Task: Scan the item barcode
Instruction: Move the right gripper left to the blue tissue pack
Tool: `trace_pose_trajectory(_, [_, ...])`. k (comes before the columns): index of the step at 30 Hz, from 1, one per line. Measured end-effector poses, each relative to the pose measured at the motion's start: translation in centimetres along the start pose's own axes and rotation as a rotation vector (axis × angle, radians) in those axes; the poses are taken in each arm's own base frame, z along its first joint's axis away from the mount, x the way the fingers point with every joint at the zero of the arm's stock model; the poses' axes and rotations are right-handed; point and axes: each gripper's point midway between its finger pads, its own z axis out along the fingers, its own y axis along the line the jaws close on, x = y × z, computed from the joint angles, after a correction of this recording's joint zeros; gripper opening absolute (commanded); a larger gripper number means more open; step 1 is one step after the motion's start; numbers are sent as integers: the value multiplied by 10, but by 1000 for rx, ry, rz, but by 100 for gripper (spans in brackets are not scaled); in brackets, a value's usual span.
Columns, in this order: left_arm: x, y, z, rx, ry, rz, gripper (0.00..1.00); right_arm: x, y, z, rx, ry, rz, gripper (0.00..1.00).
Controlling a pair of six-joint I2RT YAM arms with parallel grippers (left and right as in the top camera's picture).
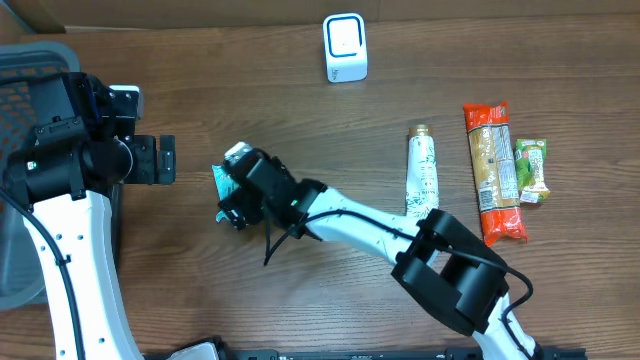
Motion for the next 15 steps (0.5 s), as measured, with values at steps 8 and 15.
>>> trace_pose_trajectory(8, [0, 0, 0, 0, 0, 0, 100, -14, -2, 0, 5, -56, -29, 96])
trace_pose_trajectory(15, [0, 0, 0, 0, 0, 0, 100, 2, 8, 20, -27, -34, -12, 96])
